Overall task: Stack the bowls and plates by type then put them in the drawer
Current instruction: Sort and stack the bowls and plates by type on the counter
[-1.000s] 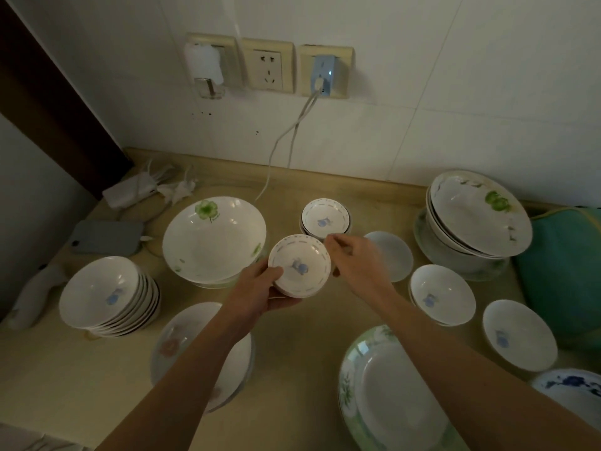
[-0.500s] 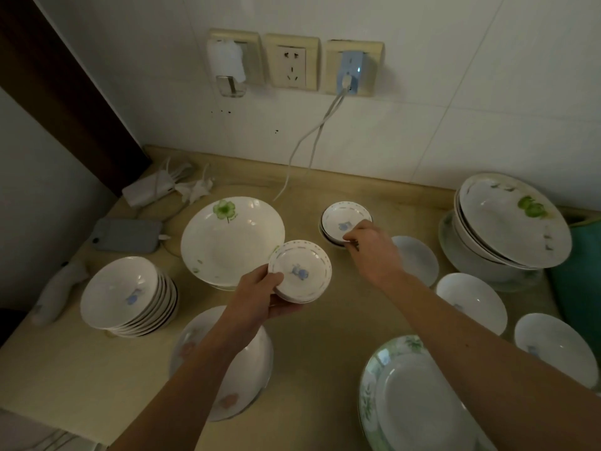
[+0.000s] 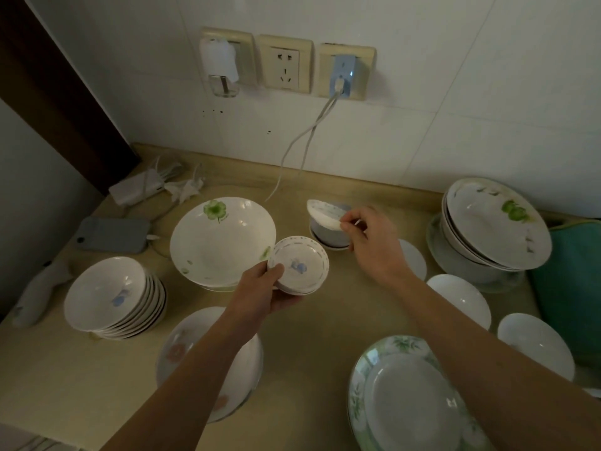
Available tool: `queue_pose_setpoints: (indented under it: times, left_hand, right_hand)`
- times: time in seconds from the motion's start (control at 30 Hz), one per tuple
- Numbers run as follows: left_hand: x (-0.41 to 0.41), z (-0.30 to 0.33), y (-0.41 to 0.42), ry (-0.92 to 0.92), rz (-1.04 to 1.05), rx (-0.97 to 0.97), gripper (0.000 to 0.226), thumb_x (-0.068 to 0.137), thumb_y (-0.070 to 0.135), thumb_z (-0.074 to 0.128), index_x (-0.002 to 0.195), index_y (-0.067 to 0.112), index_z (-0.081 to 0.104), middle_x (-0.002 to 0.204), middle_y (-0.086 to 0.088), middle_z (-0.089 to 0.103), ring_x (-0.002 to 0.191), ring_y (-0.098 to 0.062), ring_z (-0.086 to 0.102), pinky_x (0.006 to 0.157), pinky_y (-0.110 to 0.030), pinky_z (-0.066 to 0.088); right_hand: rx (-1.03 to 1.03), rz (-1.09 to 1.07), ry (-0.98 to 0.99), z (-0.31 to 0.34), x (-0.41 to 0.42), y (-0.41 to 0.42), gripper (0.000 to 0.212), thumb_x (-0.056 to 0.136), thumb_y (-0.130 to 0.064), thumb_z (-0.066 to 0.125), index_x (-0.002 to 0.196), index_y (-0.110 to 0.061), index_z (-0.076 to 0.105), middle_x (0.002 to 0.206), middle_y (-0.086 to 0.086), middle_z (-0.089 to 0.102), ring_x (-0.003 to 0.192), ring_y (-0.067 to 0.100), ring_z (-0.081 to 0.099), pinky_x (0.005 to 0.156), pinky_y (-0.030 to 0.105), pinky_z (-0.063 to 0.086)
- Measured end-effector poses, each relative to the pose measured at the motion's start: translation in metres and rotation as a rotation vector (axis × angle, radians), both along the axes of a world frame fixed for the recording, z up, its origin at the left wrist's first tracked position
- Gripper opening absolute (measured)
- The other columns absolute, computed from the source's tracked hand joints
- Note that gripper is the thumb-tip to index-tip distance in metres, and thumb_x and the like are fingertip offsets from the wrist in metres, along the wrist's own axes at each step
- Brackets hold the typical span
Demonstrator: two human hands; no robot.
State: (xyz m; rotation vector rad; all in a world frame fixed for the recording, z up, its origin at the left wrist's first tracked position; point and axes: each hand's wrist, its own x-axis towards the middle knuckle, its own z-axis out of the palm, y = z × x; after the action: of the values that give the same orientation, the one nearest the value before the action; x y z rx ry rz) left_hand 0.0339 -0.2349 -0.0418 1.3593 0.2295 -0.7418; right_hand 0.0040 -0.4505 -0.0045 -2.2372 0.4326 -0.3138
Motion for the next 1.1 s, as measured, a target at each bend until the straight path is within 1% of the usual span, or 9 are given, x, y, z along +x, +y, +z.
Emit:
queue_pose_setpoints:
  times: [0.2, 0.37, 0.53, 0.63, 0.73, 0.87, 0.93, 1.03, 1.1]
  left_hand:
    - [0.001, -0.002, -0.012, 0.040, 0.004, -0.042, 0.023, 0.104, 0.018, 0.051, 0.123, 0.014, 0.064, 0.116, -0.014, 0.068, 0.095, -0.033, 0.073, 0.068, -0.040, 0.062]
    - [-0.005, -0.005, -0.017, -0.005, -0.038, -0.070, 0.030, 0.107, 0.028, 0.046, 0.131, 0.016, 0.060, 0.119, -0.015, 0.066, 0.090, -0.030, 0.075, 0.069, -0.039, 0.062]
    - [-0.014, -0.006, -0.021, -0.012, -0.027, -0.075, 0.026, 0.107, 0.030, 0.045, 0.111, 0.018, 0.068, 0.101, -0.010, 0.076, 0.085, -0.030, 0.077, 0.065, -0.040, 0.062]
    - [-0.017, -0.007, -0.019, -0.029, -0.033, -0.081, 0.028, 0.108, 0.031, 0.043, 0.115, 0.019, 0.067, 0.103, -0.009, 0.077, 0.089, -0.032, 0.076, 0.067, -0.041, 0.062]
    - [-0.021, -0.008, -0.016, -0.049, -0.050, -0.093, 0.029, 0.108, 0.031, 0.042, 0.119, 0.021, 0.066, 0.105, -0.007, 0.077, 0.094, -0.032, 0.075, 0.069, -0.041, 0.062]
    - [-0.026, -0.008, -0.012, -0.078, -0.077, -0.085, 0.027, 0.108, 0.030, 0.042, 0.116, 0.024, 0.067, 0.102, -0.002, 0.078, 0.092, -0.030, 0.076, 0.068, -0.041, 0.062]
    - [-0.030, -0.006, -0.011, -0.093, -0.112, -0.082, 0.026, 0.108, 0.030, 0.042, 0.118, 0.025, 0.066, 0.105, -0.001, 0.078, 0.094, -0.029, 0.076, 0.070, -0.042, 0.062]
    - [-0.037, -0.002, -0.009, -0.100, -0.140, -0.087, 0.026, 0.107, 0.031, 0.043, 0.118, 0.027, 0.066, 0.107, 0.000, 0.077, 0.096, -0.029, 0.075, 0.073, -0.043, 0.062]
    - [-0.042, -0.001, -0.007, -0.091, -0.137, -0.094, 0.025, 0.107, 0.030, 0.043, 0.116, 0.026, 0.067, 0.105, 0.000, 0.078, 0.096, -0.030, 0.075, 0.073, -0.043, 0.062]
  right_hand:
    - [-0.210, 0.247, -0.188, 0.016, -0.044, 0.009, 0.005, 0.096, -0.004, 0.064, 0.092, -0.006, 0.067, 0.099, 0.002, 0.061, 0.079, 0.004, 0.052, 0.073, 0.018, 0.046]
    - [-0.417, 0.389, -0.291, 0.005, -0.064, 0.012, 0.005, 0.093, 0.001, 0.066, 0.089, 0.001, 0.069, 0.098, 0.012, 0.065, 0.081, 0.023, 0.064, 0.068, 0.037, 0.057]
    - [-0.468, 0.469, -0.235, -0.006, -0.082, 0.018, 0.004, 0.091, 0.001, 0.068, 0.093, -0.003, 0.070, 0.101, 0.010, 0.064, 0.082, 0.023, 0.063, 0.066, 0.040, 0.056]
    - [-0.368, 0.444, -0.230, -0.009, -0.090, 0.020, 0.004, 0.094, -0.003, 0.067, 0.094, -0.003, 0.071, 0.103, 0.008, 0.063, 0.085, 0.019, 0.062, 0.072, 0.036, 0.056]
    - [-0.162, 0.349, -0.208, -0.006, -0.095, 0.020, 0.014, 0.092, -0.012, 0.072, 0.104, -0.007, 0.074, 0.112, 0.001, 0.062, 0.083, 0.009, 0.062, 0.078, 0.022, 0.055]
    - [0.021, -0.007, -0.111, 0.005, -0.092, 0.019, 0.017, 0.094, -0.034, 0.068, 0.109, -0.027, 0.071, 0.111, -0.010, 0.062, 0.081, 0.011, 0.063, 0.073, 0.017, 0.053]
    - [0.123, -0.050, 0.024, 0.006, -0.087, 0.020, 0.012, 0.099, -0.036, 0.059, 0.100, -0.029, 0.069, 0.095, -0.005, 0.068, 0.077, 0.012, 0.066, 0.065, 0.018, 0.052]
    - [0.284, -0.051, 0.117, 0.004, -0.087, 0.024, 0.028, 0.105, -0.030, 0.051, 0.090, -0.016, 0.070, 0.063, -0.003, 0.066, 0.052, 0.004, 0.061, 0.046, 0.014, 0.041]
    - [0.340, -0.075, 0.135, 0.003, -0.091, 0.028, 0.032, 0.106, -0.031, 0.048, 0.089, -0.013, 0.070, 0.062, 0.002, 0.066, 0.049, 0.003, 0.059, 0.047, 0.016, 0.042]
